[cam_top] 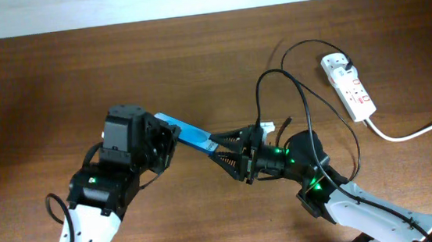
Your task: Plug charger to phone and switch on socket
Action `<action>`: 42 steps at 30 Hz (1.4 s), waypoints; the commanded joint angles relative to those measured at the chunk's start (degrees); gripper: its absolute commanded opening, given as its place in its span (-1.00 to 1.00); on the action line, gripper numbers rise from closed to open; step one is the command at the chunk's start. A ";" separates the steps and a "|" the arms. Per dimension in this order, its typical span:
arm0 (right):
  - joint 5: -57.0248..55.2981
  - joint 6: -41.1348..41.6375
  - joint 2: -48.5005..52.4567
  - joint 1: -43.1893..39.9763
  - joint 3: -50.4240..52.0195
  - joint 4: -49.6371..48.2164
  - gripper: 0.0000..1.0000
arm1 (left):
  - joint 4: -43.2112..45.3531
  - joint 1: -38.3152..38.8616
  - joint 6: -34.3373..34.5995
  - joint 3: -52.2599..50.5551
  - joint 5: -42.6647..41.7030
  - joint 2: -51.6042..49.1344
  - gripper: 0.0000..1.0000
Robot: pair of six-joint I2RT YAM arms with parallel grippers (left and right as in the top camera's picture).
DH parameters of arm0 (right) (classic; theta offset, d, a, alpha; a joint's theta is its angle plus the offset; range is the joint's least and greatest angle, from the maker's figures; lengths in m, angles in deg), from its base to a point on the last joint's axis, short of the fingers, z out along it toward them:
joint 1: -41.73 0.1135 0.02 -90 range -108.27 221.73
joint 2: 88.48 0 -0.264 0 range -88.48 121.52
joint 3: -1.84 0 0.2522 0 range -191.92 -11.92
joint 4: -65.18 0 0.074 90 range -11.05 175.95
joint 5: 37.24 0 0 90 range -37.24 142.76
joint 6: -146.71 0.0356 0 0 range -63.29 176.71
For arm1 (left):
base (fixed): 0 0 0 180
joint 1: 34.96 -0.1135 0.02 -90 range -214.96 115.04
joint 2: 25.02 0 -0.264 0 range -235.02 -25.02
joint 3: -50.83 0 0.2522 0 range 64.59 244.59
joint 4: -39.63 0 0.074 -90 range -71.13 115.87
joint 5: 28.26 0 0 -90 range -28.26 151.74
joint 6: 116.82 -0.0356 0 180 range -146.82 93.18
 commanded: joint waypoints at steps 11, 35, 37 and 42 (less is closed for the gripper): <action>-18.95 -68.22 -0.81 -8.00 -7.08 35.08 0.39 | -4.46 -7.04 -39.65 0.26 2.95 0.17 -1.00; -33.92 -68.06 22.86 -21.07 -23.08 62.27 -0.46 | -4.37 -6.99 -39.63 0.26 -1.40 0.17 -1.00; -33.83 -68.08 24.98 -21.07 -23.08 62.10 -0.69 | -4.39 -6.99 -39.63 0.26 -1.40 0.17 -1.00; -30.82 -71.91 26.03 -21.16 -23.32 61.07 -0.91 | -4.13 -7.02 -39.63 0.26 -4.15 0.17 -1.00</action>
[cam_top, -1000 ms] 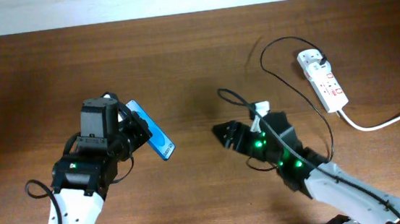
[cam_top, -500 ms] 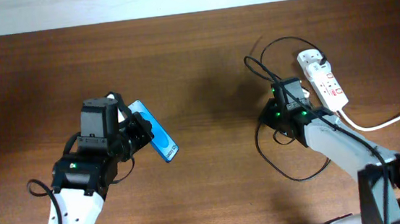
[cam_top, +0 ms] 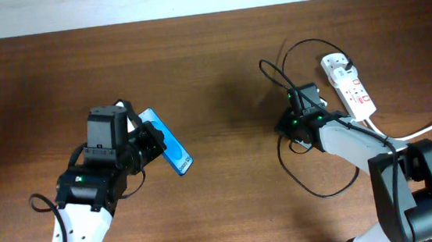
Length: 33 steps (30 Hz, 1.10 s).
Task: Plug charger to phone and switch on socket
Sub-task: 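Grasp the black USB-C cable end with the right gripper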
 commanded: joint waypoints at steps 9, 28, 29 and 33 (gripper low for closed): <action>25.94 -23.34 -25.83 -0.20 -1.66 13.11 -0.92 | 1.92 -10.95 -8.26 0.28 -25.70 0.35 -1.00; 82.93 -79.25 -32.02 -0.15 -1.44 46.49 -0.91 | 16.87 -12.55 -8.11 0.28 -53.29 0.33 -1.00; 86.01 -79.25 -31.01 -0.15 -1.44 45.46 -0.91 | 18.38 -12.55 -6.69 0.28 -53.88 0.35 -1.00; 87.32 -78.97 -26.05 0.39 -1.44 43.78 -0.92 | 23.78 -12.55 -0.94 0.28 -53.75 0.33 -1.00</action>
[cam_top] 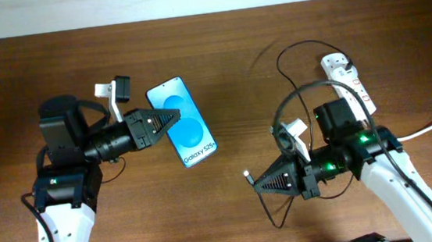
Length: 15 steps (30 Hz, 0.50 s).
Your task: Plug charger to phone and switch on socket
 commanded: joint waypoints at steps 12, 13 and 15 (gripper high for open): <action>-0.13 42.10 11.58 10.99 0.02 -49.88 -0.91 | 4.79 -0.24 6.56 0.39 0.63 -1.16 -1.00; -0.11 43.93 11.58 11.06 0.02 -51.52 -0.91 | 4.81 -0.24 6.58 0.39 0.61 -1.16 -1.00; -0.09 48.85 11.58 11.93 0.02 -55.43 -0.91 | 6.62 -0.24 6.56 0.39 -0.81 -1.16 -1.00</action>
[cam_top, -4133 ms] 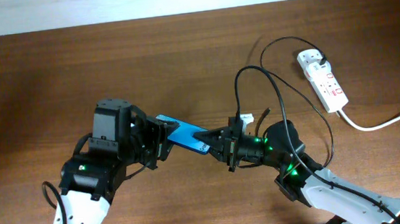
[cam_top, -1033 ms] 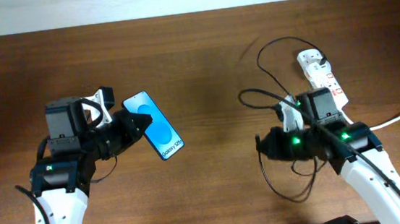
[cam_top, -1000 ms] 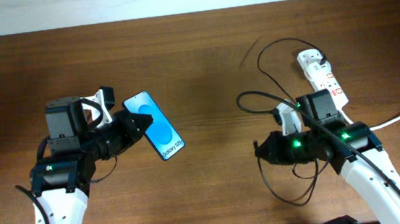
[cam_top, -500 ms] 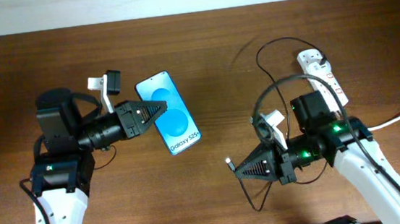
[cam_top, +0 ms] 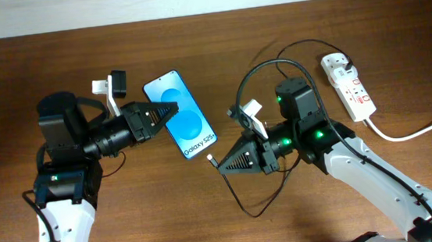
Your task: Plug charger to phone and switch on socket
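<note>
A blue-screened phone (cam_top: 183, 117) lies flat with its screen up, left of the middle. My left gripper (cam_top: 169, 109) comes in from the left and looks shut on the phone's left edge. A black charger cable (cam_top: 259, 70) loops across from the white power strip (cam_top: 349, 86). My right gripper (cam_top: 221, 163) is shut on the cable's plug end. The small plug tip (cam_top: 213, 160) sticks out to the left, just short of the phone's bottom end and slightly below it.
The power strip lies at the far right with an adapter plugged in at its top (cam_top: 344, 63). Its white lead (cam_top: 420, 128) runs off the right edge. Slack cable hangs in a loop (cam_top: 243, 201) below the right gripper.
My right gripper, still holding the plug, has moved left and up, and the plug tip now sits next to the phone's bottom end. The left gripper and phone shifted only slightly.
First both grippers met mid-table, the left holding the phone edge-on. Then the right arm was back by the power strip while the left held the phone tilted. After that the phone faced up and the right gripper held the plug, which is now near the phone's bottom end.
</note>
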Action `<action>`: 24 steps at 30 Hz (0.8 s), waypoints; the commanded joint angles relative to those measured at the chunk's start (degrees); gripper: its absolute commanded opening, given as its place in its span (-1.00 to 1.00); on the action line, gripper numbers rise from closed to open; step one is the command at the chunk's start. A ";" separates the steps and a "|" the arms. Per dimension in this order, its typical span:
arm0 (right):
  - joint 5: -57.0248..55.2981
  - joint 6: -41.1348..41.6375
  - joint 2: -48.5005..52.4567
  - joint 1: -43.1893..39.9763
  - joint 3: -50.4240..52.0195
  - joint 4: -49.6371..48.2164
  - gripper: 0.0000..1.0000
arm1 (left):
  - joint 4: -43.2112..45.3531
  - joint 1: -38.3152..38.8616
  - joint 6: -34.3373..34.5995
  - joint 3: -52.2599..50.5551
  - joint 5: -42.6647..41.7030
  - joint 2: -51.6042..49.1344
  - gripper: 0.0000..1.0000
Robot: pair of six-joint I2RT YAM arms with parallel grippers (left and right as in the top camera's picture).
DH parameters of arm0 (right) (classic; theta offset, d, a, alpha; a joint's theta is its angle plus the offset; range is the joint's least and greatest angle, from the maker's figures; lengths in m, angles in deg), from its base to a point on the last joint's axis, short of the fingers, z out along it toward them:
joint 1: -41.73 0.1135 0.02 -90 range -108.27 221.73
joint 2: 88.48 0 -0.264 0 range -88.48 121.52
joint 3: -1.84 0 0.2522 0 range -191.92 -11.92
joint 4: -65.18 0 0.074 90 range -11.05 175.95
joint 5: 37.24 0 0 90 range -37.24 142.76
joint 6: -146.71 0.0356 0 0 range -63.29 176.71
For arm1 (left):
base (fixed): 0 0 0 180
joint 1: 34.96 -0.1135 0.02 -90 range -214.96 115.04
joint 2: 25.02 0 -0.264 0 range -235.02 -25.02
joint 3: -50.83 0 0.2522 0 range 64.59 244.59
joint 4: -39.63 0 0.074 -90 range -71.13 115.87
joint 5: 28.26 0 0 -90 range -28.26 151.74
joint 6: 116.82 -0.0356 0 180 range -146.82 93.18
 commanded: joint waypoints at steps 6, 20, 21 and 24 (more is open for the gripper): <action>-0.04 12.31 -0.13 3.10 -0.66 -6.91 -0.91 | 4.17 -0.24 0.11 0.39 -3.50 0.02 -1.00; -1.57 20.87 -0.13 1.66 -0.66 -14.64 -0.91 | 3.78 -0.24 0.11 0.39 -4.59 0.02 -1.00; -1.55 21.24 -0.13 1.11 -0.66 -14.64 -0.92 | 3.78 -0.24 0.11 0.37 -4.61 0.02 -1.00; -1.53 21.27 -0.13 0.24 -0.66 -14.62 -0.91 | 3.78 -0.24 0.11 0.37 -4.61 0.02 -1.00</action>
